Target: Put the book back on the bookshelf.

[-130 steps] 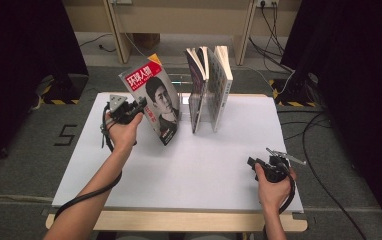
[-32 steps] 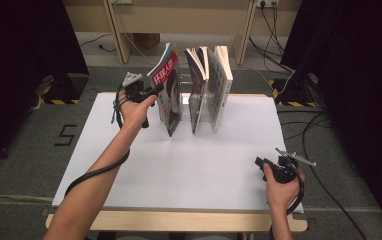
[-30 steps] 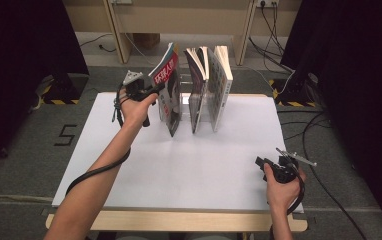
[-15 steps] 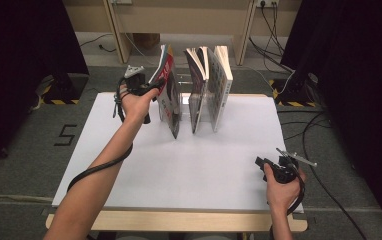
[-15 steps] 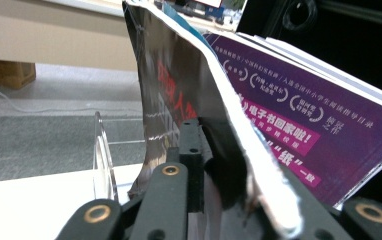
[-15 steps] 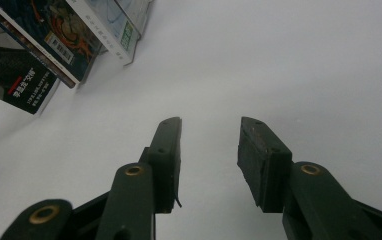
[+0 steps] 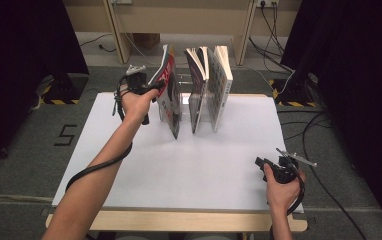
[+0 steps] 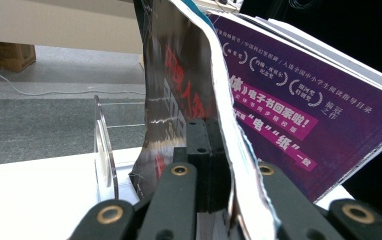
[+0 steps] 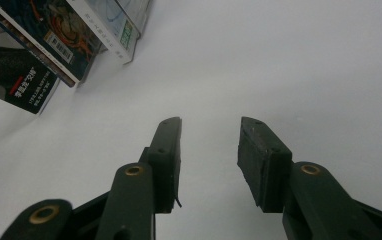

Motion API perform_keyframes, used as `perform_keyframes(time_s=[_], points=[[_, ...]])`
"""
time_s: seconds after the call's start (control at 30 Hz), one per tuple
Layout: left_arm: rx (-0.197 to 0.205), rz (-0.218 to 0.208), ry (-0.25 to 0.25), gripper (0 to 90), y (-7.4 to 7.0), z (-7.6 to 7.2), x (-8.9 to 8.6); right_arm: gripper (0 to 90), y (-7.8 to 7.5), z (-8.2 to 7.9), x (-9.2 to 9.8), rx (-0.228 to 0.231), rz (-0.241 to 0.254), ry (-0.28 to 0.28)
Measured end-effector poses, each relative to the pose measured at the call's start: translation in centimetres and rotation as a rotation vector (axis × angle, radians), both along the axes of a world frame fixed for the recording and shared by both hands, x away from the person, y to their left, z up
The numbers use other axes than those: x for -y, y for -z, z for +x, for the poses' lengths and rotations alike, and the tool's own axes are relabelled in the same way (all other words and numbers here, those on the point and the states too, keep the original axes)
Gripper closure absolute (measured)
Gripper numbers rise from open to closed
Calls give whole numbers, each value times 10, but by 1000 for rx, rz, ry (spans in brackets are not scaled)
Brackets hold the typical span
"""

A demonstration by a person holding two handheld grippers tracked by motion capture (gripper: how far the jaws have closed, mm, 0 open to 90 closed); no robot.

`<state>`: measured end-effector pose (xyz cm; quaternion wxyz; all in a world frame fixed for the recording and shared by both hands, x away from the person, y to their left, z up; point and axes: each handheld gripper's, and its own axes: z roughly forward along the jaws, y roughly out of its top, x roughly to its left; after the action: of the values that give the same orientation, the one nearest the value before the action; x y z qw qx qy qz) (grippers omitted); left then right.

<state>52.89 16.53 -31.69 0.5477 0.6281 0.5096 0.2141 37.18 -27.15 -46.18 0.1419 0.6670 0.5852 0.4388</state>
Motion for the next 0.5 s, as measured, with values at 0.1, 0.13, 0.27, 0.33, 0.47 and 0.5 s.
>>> perform_keyframes(time_s=[0.1, 0.13, 0.27, 0.33, 0.47, 0.5], points=[[9, 0, 8, 865, 0, 0, 0, 615, 0, 0, -1, -2, 3, -1], [17, 6, 3, 865, 0, 0, -1, 616, 0, 0, -1, 1, -1, -4], [54, 21, -6, 866, -1, 0, -3, 616, 0, 0, 0, 3, -1, 1], [65, 35, -11, 867, -1, 0, -3, 616, 1, 1, 1, 3, -4, -5], [97, 61, -28, 868, -4, 3, -2, 617, 1, 0, 0, -5, 6, -2], [105, 66, -28, 868, -5, 4, -1, 616, 1, 0, 0, -6, 6, -1]])
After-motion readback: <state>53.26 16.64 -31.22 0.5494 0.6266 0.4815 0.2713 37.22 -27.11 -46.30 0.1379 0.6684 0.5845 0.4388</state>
